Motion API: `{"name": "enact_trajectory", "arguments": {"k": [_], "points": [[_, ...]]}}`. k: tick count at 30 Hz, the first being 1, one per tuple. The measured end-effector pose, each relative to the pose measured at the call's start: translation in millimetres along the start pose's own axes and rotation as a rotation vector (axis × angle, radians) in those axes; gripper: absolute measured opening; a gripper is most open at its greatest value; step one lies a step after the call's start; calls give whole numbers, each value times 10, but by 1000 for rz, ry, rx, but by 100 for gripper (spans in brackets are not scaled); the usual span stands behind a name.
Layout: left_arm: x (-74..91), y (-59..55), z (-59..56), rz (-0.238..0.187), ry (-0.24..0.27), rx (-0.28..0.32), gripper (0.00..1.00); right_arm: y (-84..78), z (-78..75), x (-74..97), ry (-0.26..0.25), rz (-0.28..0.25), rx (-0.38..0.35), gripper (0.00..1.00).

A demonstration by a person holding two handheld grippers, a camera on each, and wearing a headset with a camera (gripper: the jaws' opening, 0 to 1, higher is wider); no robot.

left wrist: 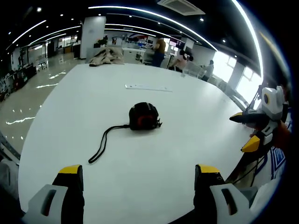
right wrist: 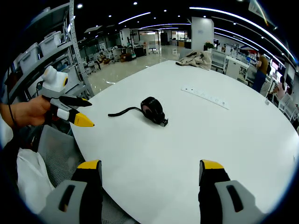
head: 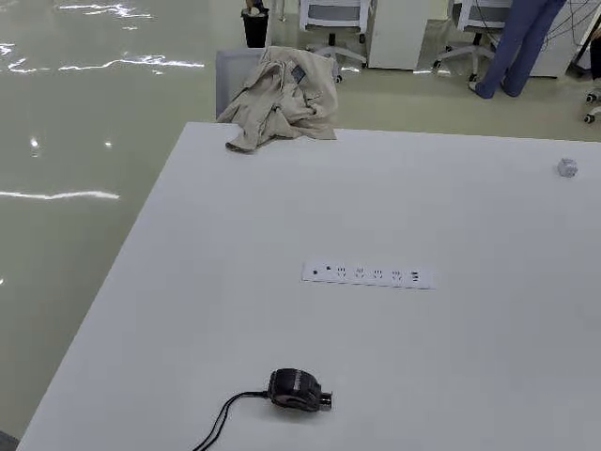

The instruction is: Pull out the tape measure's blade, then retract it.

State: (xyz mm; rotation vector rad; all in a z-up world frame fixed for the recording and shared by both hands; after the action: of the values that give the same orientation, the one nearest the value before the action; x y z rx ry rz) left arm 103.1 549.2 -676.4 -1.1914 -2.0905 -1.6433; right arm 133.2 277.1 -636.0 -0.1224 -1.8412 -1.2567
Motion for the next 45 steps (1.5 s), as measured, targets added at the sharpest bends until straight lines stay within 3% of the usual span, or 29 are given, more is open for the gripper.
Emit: {"name": "enact_trajectory", "arguments": {"k": [22, 45], "points": [[-47, -1, -10, 9, -12, -11, 96, -60, 16, -94, 8, 8, -1, 86], [-163, -14, 65, 32, -23, -37, 95, -98, -24, -247, 19, 21, 14, 84]]}}
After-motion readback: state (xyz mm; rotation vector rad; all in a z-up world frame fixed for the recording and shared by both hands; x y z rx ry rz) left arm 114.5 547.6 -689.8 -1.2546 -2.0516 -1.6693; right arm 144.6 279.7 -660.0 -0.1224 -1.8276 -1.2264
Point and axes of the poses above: the centre of the closed fingertips' face, and the gripper's own axes: x roughly backward along the fingers, z roughly to its left, y roughly out of its top, the point moved 5 cm from there along x, roughly backward along the fingers, and after that the axes turned 14 degrees about -y, right-handed, at the moved point
